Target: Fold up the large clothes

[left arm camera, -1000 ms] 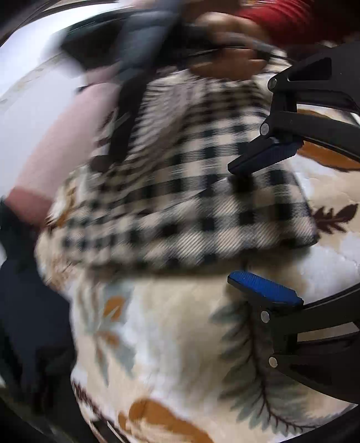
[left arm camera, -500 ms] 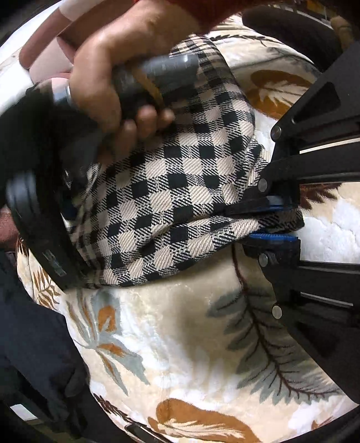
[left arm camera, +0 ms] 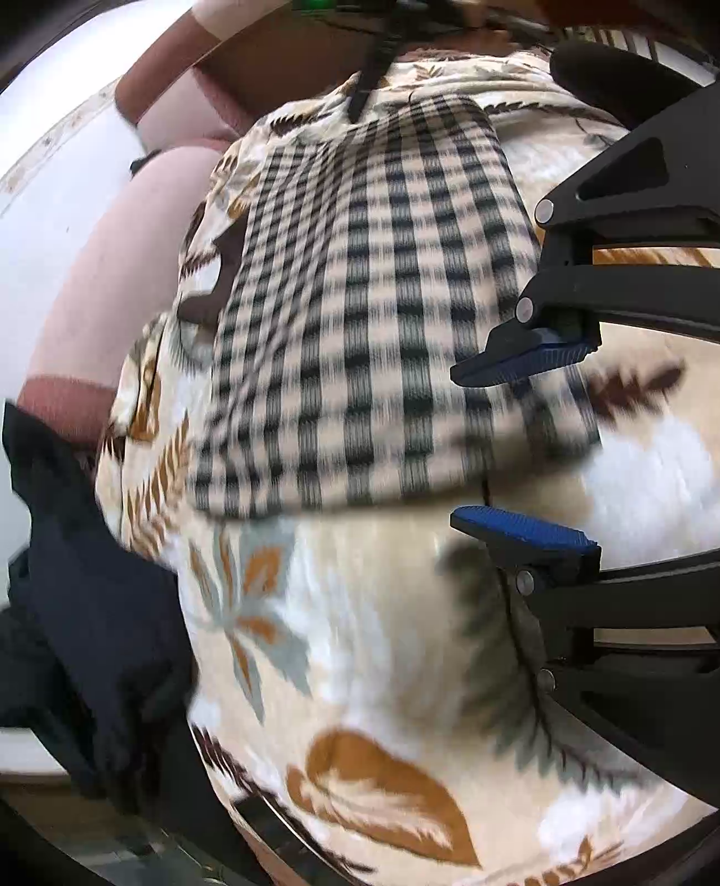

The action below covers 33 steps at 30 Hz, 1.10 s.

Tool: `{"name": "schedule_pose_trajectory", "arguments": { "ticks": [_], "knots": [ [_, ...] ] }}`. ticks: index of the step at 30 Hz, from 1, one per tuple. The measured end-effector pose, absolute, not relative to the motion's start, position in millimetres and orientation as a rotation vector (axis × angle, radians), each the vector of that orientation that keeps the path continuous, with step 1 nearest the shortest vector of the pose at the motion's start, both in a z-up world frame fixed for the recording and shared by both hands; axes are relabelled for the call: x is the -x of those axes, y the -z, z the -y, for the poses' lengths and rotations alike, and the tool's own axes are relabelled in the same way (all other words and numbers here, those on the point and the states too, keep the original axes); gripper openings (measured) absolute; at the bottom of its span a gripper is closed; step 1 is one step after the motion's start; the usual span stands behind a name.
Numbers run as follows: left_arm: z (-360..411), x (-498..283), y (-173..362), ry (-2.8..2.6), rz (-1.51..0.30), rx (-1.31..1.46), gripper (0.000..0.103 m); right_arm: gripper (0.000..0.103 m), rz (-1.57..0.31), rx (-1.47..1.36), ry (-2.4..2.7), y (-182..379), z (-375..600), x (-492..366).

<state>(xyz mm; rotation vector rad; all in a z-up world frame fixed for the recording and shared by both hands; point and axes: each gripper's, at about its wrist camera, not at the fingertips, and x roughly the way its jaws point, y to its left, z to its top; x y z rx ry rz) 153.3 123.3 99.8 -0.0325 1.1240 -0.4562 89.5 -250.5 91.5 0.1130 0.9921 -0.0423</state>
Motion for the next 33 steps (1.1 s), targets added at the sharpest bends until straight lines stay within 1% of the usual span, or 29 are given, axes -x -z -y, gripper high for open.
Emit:
{"name": "schedule_pose_trajectory", "arguments": {
  "ticks": [1,4,9,10,11,14,18,20,21,24,29,31,33],
  "knots": [
    [-104,-154,-98,0.473,-1.12,0.03,0.043,0.035,-1.008,-0.154,0.034,-85,262,-75],
    [-72,-142,-97,0.526,-1.116,0.044,0.043,0.035,-1.022,-0.216,0.03,-68,278,-46],
    [-25,-131,-85,0.529,-1.141,0.012,0.044,0.036,-1.043,-0.299,0.164,-31,315,-9],
    [-18,-130,-81,0.516,-1.143,0.001,0.044,0.046,-1.032,-0.317,0.193,-27,325,-1],
    [-11,-128,-80,0.502,-1.141,-0.011,0.043,0.052,-1.023,-0.343,0.226,-24,335,6],
    [2,-120,-80,0.494,-1.124,-0.017,0.043,0.052,-0.966,-0.515,0.244,-29,365,19],
    [20,-103,-85,0.524,-1.1,0.008,0.044,0.052,-0.87,-0.579,0.249,-43,377,27],
    [34,-97,-81,0.531,-1.102,-0.012,0.05,0.052,-0.824,-0.604,0.196,-51,373,28],
    [41,-95,-78,0.528,-1.103,-0.031,0.052,0.052,-0.804,-0.596,0.159,-55,366,27],
    [59,-91,-65,0.512,-1.106,-0.113,0.053,0.052,-0.795,-0.511,0.088,-61,339,19],
    [65,-84,-57,0.496,-1.072,-0.157,0.057,0.052,-0.934,-0.399,0.098,-34,300,4],
    [62,-83,-55,0.493,-1.061,-0.151,0.06,0.052,-0.945,-0.324,0.135,-31,289,1],
    [60,-82,-53,0.488,-1.046,-0.144,0.062,0.055,-0.93,-0.269,0.155,-36,282,1]
  ]
}}
